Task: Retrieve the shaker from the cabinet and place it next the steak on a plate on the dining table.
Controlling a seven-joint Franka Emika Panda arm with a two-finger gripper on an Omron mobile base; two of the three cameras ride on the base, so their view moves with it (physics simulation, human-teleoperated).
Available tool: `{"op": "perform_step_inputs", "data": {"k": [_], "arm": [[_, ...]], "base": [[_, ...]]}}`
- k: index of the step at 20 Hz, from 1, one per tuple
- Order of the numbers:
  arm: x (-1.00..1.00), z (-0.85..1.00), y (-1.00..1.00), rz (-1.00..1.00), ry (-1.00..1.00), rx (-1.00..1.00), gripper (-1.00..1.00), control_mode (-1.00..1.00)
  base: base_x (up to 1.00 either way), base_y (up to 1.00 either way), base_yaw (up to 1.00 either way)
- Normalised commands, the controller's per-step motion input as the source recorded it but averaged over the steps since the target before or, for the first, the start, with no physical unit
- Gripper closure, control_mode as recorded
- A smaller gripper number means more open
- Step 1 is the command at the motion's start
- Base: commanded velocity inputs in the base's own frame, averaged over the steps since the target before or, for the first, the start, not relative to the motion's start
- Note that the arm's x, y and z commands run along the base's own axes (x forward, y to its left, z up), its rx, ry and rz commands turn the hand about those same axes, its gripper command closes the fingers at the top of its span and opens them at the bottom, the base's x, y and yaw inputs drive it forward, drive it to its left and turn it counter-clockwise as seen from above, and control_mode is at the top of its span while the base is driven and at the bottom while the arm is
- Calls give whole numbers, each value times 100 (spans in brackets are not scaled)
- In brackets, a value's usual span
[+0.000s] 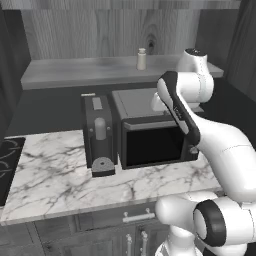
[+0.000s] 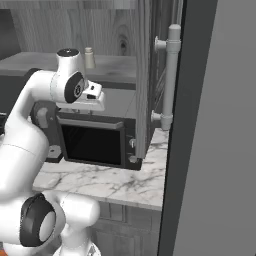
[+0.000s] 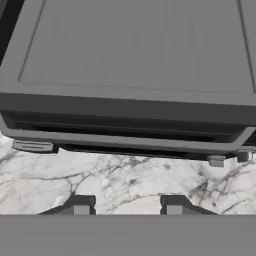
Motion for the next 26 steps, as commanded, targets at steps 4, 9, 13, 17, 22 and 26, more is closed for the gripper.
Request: {"op": "perform_step_inputs", "data": {"k": [4, 9, 13, 17, 22, 26], "arm": [[-32, 0, 4, 0, -9, 0, -100, -100], [-86, 3, 0, 0, -34, 0, -100, -100], [-81, 23, 0, 0, -46, 2, -100, -100], [-49, 52, 0, 0, -33, 2, -100, -100], [-27, 89, 0, 0, -27, -2, -100, -100], [-9, 78, 0, 0, -5, -2, -100, -100]], "base": [[0, 0, 0], [0, 0, 0], [0, 0, 0], [0, 0, 0], [0, 0, 0], [0, 0, 0]]}}
